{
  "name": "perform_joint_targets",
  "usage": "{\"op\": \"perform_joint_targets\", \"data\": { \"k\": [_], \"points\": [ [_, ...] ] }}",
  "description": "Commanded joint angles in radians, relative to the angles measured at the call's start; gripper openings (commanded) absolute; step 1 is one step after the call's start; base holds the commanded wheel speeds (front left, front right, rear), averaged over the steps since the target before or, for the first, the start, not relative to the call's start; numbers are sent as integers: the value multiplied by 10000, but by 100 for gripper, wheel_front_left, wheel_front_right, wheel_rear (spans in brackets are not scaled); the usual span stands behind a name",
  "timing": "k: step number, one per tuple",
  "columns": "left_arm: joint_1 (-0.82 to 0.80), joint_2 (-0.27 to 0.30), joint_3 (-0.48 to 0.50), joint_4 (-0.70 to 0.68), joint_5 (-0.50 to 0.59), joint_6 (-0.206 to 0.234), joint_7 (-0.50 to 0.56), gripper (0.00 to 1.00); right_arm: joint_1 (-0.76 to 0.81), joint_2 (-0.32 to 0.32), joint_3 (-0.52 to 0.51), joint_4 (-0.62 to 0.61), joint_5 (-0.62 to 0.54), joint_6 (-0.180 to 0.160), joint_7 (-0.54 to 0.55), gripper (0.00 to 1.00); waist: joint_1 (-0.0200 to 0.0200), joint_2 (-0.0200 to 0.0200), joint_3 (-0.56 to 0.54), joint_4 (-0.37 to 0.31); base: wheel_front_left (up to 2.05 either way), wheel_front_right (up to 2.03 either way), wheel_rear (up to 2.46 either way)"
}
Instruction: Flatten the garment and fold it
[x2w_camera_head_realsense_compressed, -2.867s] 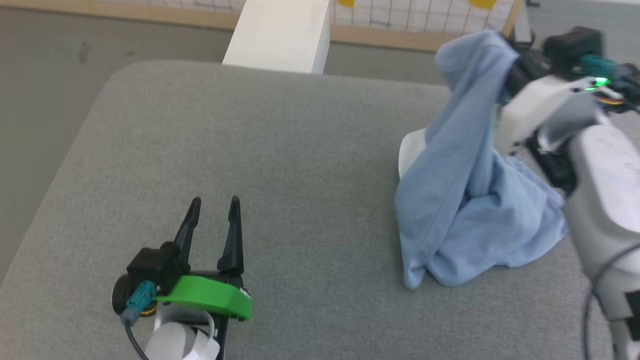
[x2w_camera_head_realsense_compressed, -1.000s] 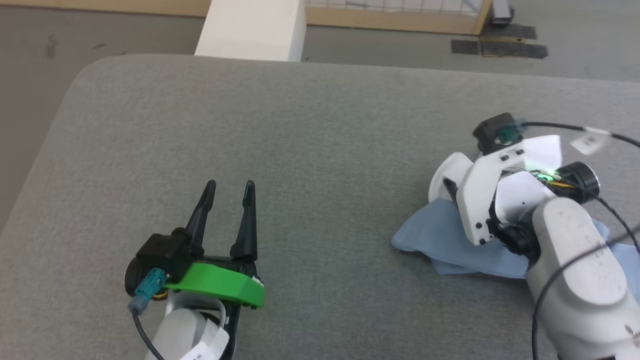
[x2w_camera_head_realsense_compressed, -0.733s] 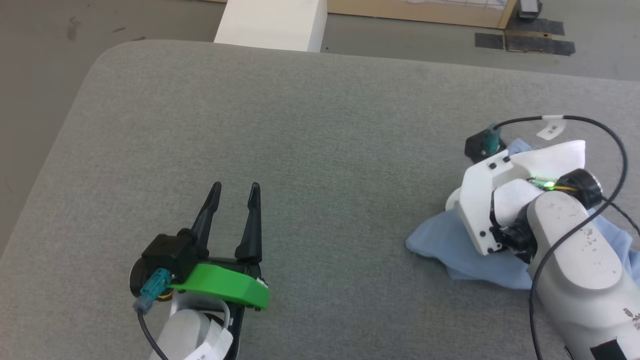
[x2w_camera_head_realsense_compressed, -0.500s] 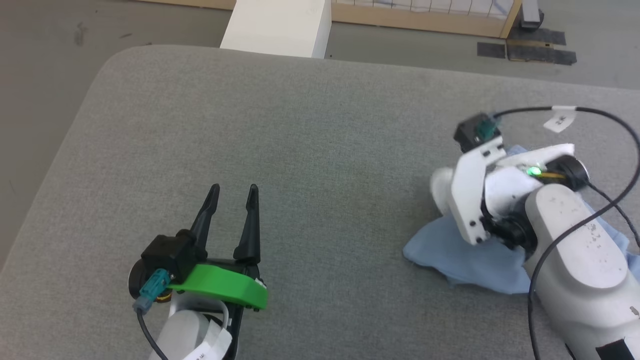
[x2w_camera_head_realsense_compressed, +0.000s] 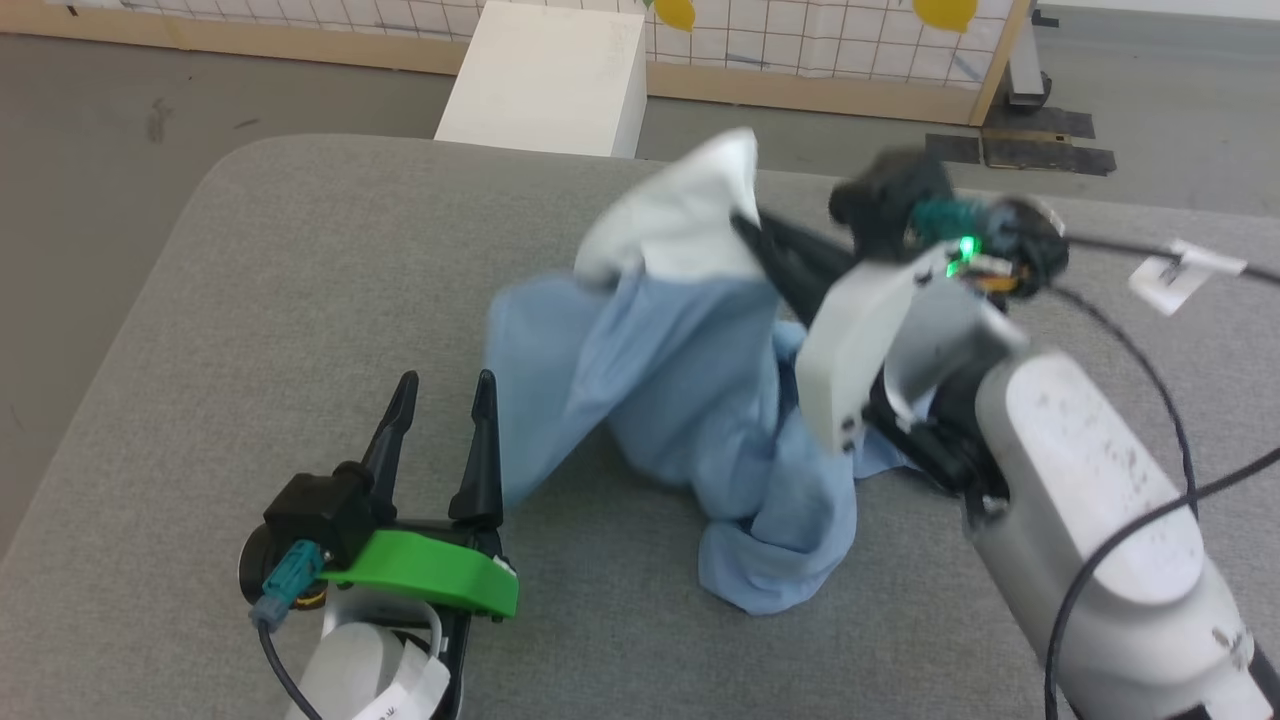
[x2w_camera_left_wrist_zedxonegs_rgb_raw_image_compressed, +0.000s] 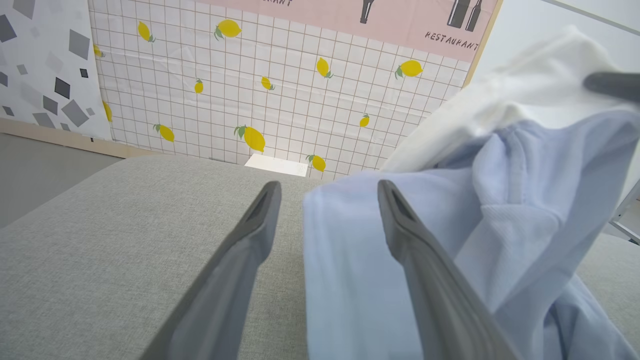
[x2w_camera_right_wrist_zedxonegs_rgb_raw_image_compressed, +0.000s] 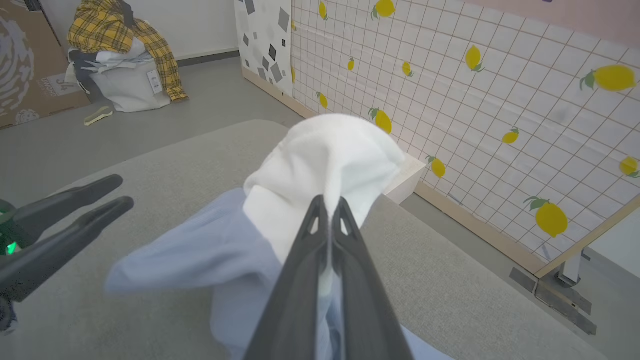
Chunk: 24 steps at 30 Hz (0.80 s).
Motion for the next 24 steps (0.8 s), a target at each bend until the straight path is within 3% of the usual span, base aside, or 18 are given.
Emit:
{"op": "perform_joint_targets", "data": {
  "k": [1, 4, 5, 6, 9, 14, 24],
  "points": [
    [111, -22, 19, -16, 52, -8, -36, 100, 479, -185, 34, 101, 73, -15, 146, 0, 0, 0, -28, -48, 0, 0, 0],
    [141, -22, 20, -7, 55, -21, -36, 100, 1144, -525, 40, 542, -79, -15, 680, 1, 0, 0, -31, -89, 0, 0, 0],
    [145, -22, 24, -3, 57, -24, -36, 100, 1320, -580, -4, 654, -151, -15, 771, 29, 0, 0, -28, -101, 0, 0, 0],
    [148, -22, 34, 1, 61, -28, -36, 100, 1533, -664, -57, 802, -289, -15, 868, 100, 0, 0, -23, -117, 0, 0, 0],
    [160, -22, 65, 16, 79, -45, -36, 100, 2031, -738, -430, 1020, -554, -15, 830, 100, 0, 0, -24, -160, 0, 0, 0],
    [228, -22, 134, 64, 153, -80, -36, 100, 3123, -258, -2048, 855, -812, -15, -59, 100, 0, 0, -144, -266, 0, 0, 0],
    [560, 51, 28, 209, 632, -338, -36, 100, 5457, 654, -4704, -665, -2351, -15, -3998, 100, 0, 0, -467, -637, 0, 0, 0]
  ]
}}
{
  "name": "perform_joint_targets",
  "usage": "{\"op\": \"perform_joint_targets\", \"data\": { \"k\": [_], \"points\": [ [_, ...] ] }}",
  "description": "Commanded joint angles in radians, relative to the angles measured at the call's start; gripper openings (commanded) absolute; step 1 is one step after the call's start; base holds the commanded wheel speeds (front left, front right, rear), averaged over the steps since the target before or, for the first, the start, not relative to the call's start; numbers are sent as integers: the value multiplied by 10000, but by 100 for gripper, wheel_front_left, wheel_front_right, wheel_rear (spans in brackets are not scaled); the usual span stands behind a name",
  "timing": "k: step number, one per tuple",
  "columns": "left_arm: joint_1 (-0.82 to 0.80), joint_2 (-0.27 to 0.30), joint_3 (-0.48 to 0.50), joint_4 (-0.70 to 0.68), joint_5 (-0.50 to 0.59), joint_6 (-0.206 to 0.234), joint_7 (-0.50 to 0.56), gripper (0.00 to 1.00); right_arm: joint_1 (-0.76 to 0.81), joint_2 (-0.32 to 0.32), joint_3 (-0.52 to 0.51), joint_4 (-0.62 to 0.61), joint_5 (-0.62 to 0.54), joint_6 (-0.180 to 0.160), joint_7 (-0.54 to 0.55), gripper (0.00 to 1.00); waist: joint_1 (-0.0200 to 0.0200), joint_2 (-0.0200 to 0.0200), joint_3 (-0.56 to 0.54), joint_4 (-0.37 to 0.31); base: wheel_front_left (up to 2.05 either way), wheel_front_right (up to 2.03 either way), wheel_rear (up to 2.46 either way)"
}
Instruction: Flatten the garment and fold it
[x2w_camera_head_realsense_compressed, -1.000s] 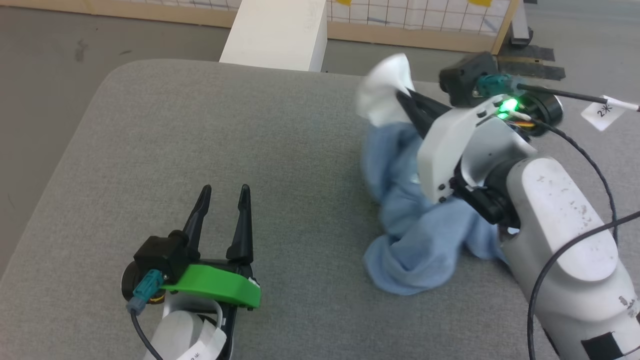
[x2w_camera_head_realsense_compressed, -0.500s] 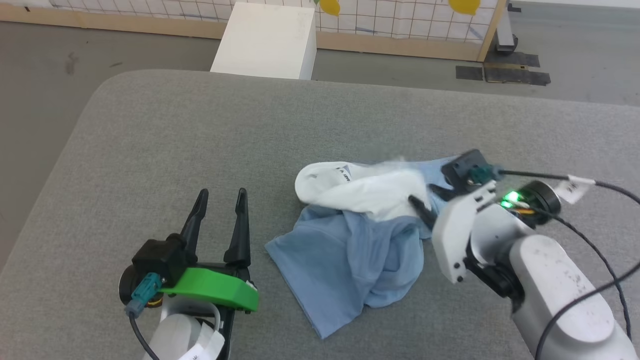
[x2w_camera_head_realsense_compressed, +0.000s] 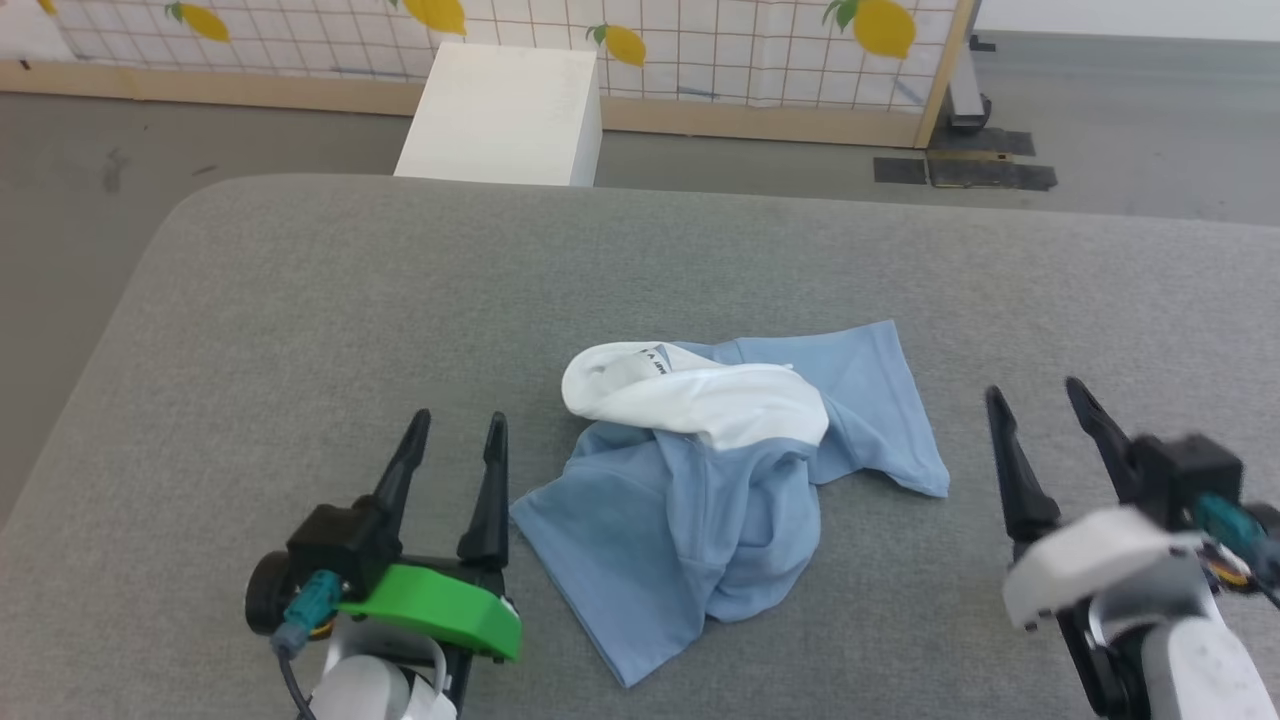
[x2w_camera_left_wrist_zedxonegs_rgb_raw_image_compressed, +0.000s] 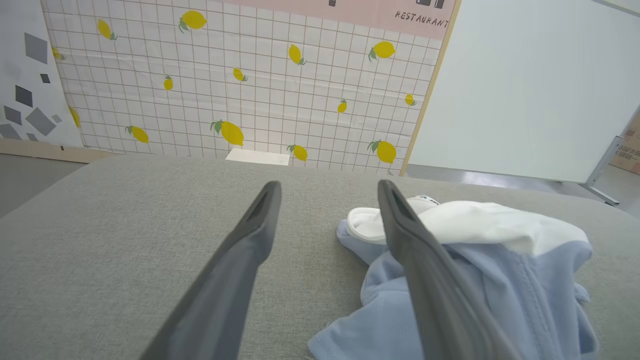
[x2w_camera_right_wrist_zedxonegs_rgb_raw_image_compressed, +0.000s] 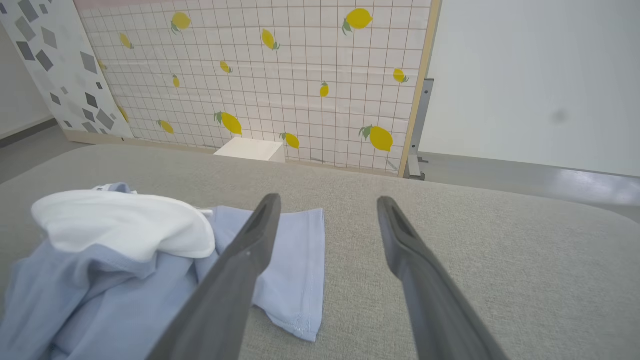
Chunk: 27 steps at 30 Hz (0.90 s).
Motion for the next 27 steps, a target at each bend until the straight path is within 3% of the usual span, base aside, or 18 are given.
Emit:
{"op": "perform_joint_targets", "data": {
  "k": [1, 7, 10, 15, 19, 26, 27],
  "points": [
    [137, 57, -96, 78, 102, -92, -36, 100, 360, 106, -173, -128, -197, -15, -541, 100, 0, -1, -103, -122, 0, 0, 0],
    [307, 514, -1169, 540, 325, -334, 253, 100, 1192, 290, -627, -130, -405, -15, -1781, 100, 0, -1, -348, -396, 0, 0, 0],
    [411, 1036, -2460, 791, 296, -408, 1205, 100, 1392, 332, -655, -1, -353, -15, -1853, 100, 0, -1, -440, -592, 0, 0, 0],
    [273, 2060, -4630, 976, -661, -420, 2808, 100, 1414, 358, -574, 70, -175, -15, -1886, 100, 0, -1, -508, -919, 0, 0, 0],
    [32, 2409, -5169, 1339, -1242, -421, 3911, 100, 1404, 362, -471, 89, 47, -15, -1911, 100, 0, -1, -487, -1109, 0, 0, 0],
    [-485, 2379, -5240, 1948, -1277, -136, 5096, 100, 1352, 364, -336, 110, 302, -15, -1921, 100, 0, -1, -320, -1334, 0, 0, 0],
    [-520, 2374, -5246, 2047, -1270, -52, 5301, 90, 1350, 364, -313, 117, 315, -15, -1916, 100, 0, -1, -307, -1353, 0, 0, 0]
  ]
}}
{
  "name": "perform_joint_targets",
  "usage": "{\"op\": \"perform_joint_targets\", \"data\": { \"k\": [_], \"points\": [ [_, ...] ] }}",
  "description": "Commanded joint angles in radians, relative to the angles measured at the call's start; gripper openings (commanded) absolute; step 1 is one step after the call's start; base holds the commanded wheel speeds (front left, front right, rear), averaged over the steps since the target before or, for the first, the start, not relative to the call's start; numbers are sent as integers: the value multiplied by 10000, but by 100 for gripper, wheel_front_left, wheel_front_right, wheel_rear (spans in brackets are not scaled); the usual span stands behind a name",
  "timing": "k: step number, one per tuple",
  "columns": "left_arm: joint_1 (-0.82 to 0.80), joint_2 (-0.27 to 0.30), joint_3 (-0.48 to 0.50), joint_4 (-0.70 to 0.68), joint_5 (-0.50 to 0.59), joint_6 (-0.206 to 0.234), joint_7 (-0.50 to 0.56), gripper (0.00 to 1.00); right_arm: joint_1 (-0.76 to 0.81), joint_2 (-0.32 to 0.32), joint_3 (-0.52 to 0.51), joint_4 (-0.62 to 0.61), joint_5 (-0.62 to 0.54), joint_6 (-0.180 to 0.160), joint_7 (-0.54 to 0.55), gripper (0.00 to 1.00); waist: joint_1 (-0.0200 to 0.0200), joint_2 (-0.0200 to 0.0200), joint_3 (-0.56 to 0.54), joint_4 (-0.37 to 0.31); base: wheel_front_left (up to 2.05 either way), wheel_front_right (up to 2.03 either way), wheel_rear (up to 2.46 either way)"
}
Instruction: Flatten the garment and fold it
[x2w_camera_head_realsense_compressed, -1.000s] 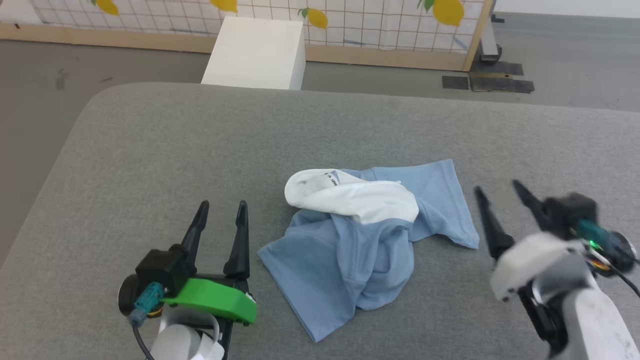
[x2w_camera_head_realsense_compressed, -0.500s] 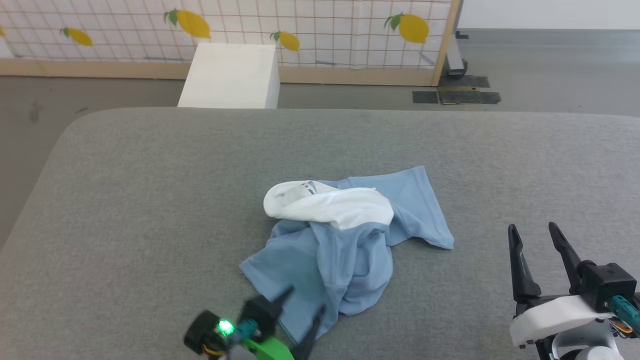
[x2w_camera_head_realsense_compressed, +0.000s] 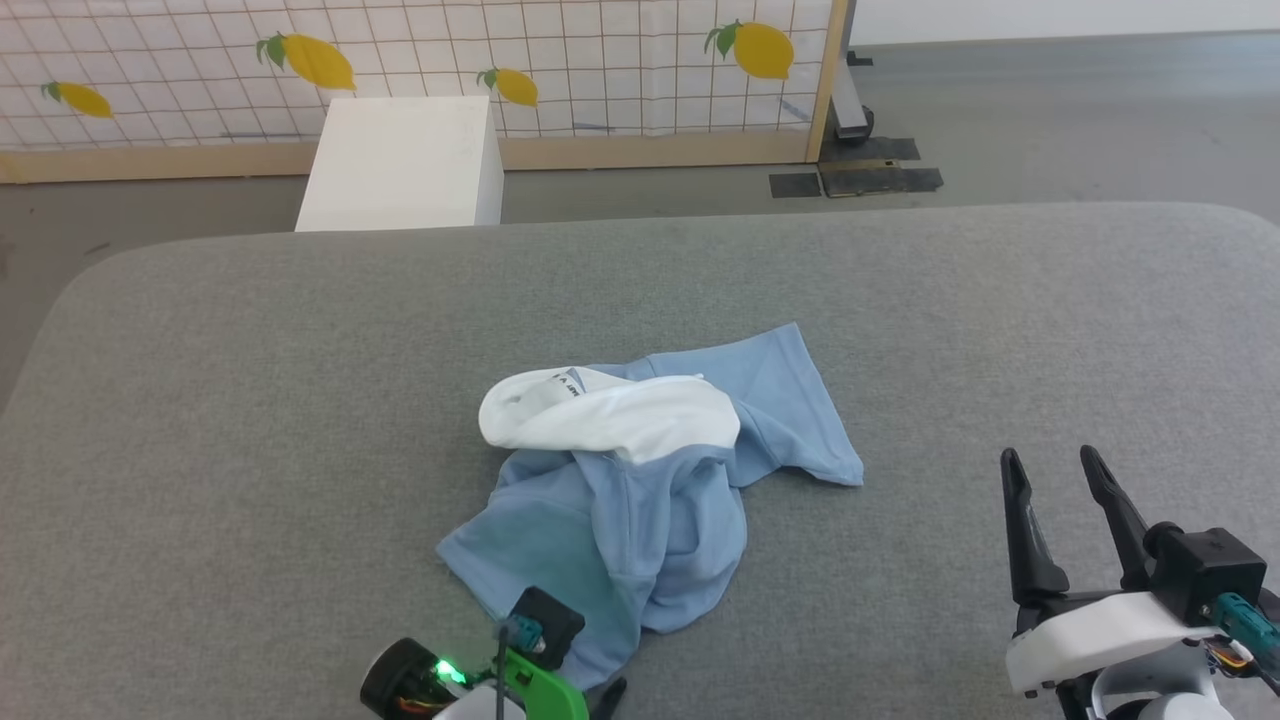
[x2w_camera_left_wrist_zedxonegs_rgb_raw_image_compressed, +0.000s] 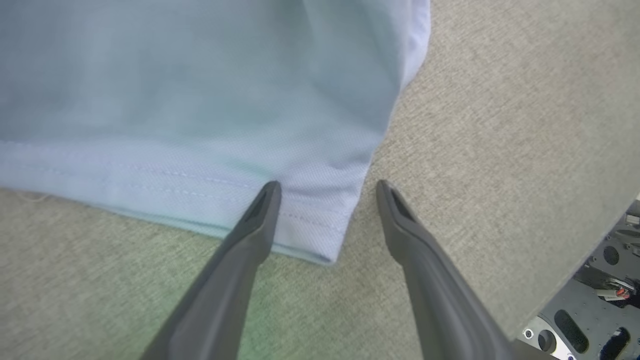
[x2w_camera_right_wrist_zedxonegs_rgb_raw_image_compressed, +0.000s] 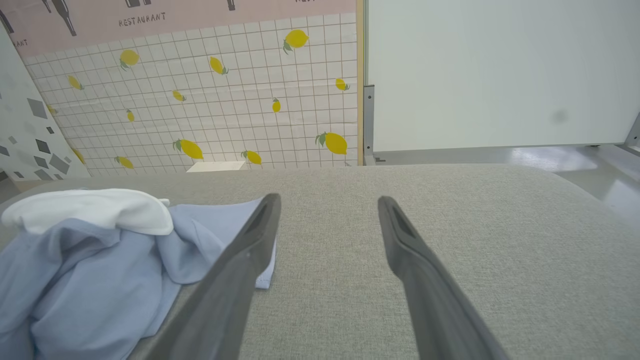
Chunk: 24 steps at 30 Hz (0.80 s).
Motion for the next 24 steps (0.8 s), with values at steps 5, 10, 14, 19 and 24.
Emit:
{"op": "perform_joint_targets", "data": {
  "k": [5, 10, 14, 19, 24],
  "points": [
    [-17, 129, 441, 242, -239, 719, 576, 0, -33, 23, 42, 25, 212, -15, -43, 100, 0, 0, 129, -71, 0, 0, 0],
    [296, 166, 2208, -558, -996, 2013, -930, 0, -80, 23, -73, -6, 335, -15, -73, 100, 0, 0, 244, 59, 0, 0, 0],
    [724, 395, 3659, -1377, -1290, 3065, -2260, 0, -182, 23, -168, 39, 383, -15, -68, 100, 0, 0, 352, 257, 0, 0, 0],
    [1291, 746, 4697, -1369, -1584, 3960, -2311, 0, -405, 23, -215, 64, 386, -15, 20, 100, 0, 0, 533, 503, 0, 0, 0],
    [1427, 588, 5028, -1186, -2028, 4169, -2101, 77, -611, 24, -80, 66, 328, -15, 294, 100, 0, 0, 648, 622, 0, 0, 0]
  ]
}}
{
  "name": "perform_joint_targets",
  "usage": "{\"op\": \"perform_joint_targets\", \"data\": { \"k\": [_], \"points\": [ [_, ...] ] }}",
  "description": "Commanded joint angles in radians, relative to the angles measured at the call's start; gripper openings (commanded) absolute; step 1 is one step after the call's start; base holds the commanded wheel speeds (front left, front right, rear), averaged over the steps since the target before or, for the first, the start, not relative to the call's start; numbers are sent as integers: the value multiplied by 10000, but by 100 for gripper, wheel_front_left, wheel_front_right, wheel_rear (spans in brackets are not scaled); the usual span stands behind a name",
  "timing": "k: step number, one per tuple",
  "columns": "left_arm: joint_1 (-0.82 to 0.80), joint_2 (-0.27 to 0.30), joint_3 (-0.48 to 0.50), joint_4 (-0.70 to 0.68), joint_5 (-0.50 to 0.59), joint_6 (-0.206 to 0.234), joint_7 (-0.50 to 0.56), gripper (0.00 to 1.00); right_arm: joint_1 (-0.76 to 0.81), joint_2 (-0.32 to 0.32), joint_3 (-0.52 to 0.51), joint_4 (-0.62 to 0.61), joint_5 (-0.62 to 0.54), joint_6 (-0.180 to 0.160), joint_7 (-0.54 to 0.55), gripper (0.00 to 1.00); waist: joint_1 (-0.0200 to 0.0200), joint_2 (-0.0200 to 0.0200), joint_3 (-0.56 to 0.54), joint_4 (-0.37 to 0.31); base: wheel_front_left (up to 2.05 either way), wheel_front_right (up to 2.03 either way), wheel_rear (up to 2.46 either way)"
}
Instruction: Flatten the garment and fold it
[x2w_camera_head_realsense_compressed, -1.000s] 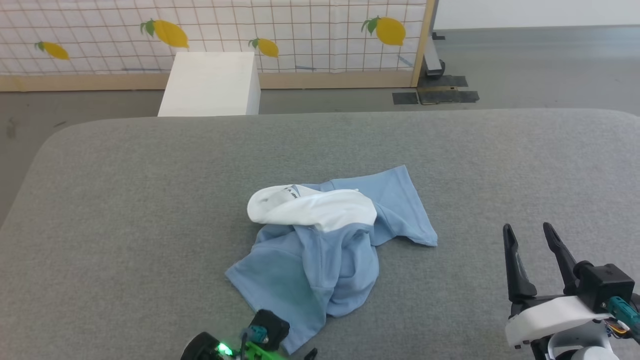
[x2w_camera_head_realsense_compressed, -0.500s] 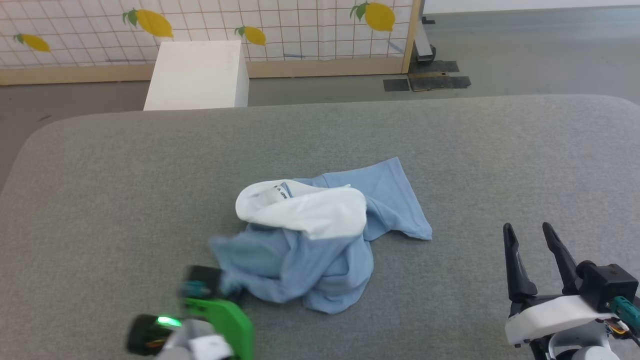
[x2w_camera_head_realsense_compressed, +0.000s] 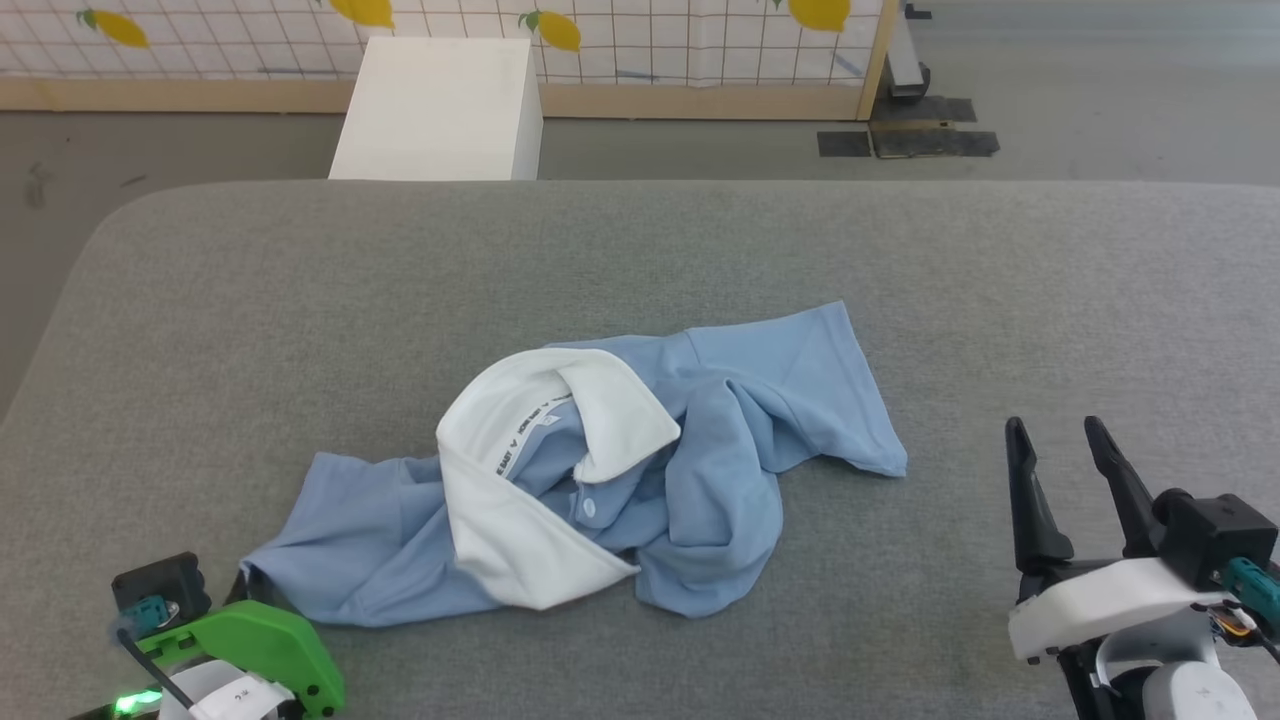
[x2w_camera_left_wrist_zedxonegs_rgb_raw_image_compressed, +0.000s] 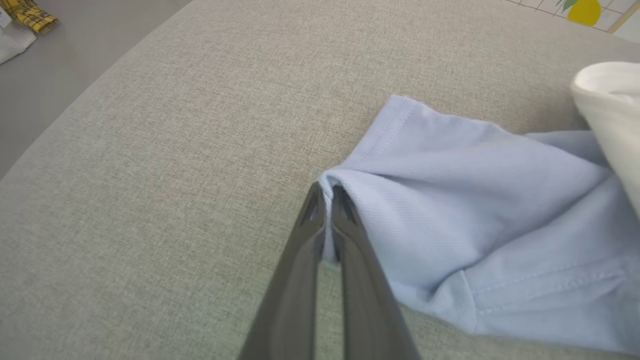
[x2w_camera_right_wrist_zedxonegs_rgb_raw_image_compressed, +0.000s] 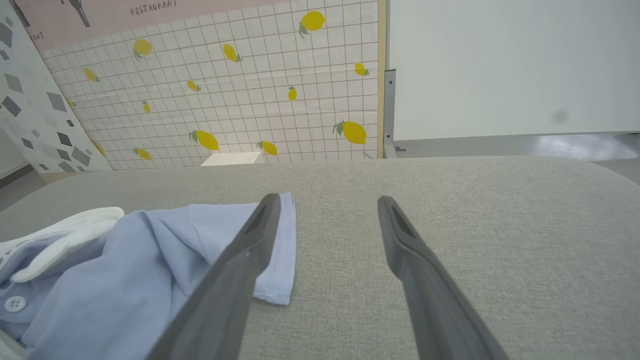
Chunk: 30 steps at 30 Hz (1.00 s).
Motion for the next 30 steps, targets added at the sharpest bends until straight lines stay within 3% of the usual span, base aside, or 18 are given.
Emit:
{"op": "perform_joint_targets", "data": {
  "k": [1, 4, 8, 15, 19, 20, 24, 30],
  "points": [
    [92, -61, 0, -65, -95, -12, -55, 100, -162, 12, 42, 9, 2, -15, 81, 100, 0, 0, 64, 70, 0, 0, 0],
    [121, -135, 129, -74, -214, -145, -463, 100, -271, 12, 85, 1, -3, -15, 279, 100, 0, 0, 89, 150, 0, 0, 0],
    [304, -468, 699, -346, -449, 14, -1563, 100, -476, 12, 202, 30, -87, -15, 792, 100, 0, 0, 81, 234, 0, 0, 0],
    [409, -885, 1160, -1055, -117, -202, -3029, 100, -1385, 12, 84, 636, -473, -15, 2722, 100, 0, 0, 217, 489, 0, 0, 0],
    [-33, -1298, 1410, -1644, 596, -833, -3131, 100, -2187, 12, 110, 1440, -554, -15, 4256, 100, 0, 0, 482, 704, 0, 0, 0],
    [-261, -1926, 1633, -2129, 1330, -1337, -3136, 100, -2837, 12, 222, 2143, -655, -15, 5425, 100, 0, 0, 737, 875, 0, 0, 0],
    [-411, -2532, 1847, -2251, 1972, -1870, -3137, 100, -3531, 12, 310, 2951, -906, -15, 6732, 100, 0, 0, 989, 1086, 0, 0, 0],
    [-545, -2898, 1927, -2429, 2503, -2367, -3139, 100, -4046, 10, 402, 3779, -880, -15, 8542, 100, 0, 0, 1167, 1361, 0, 0, 0]
  ]
}}
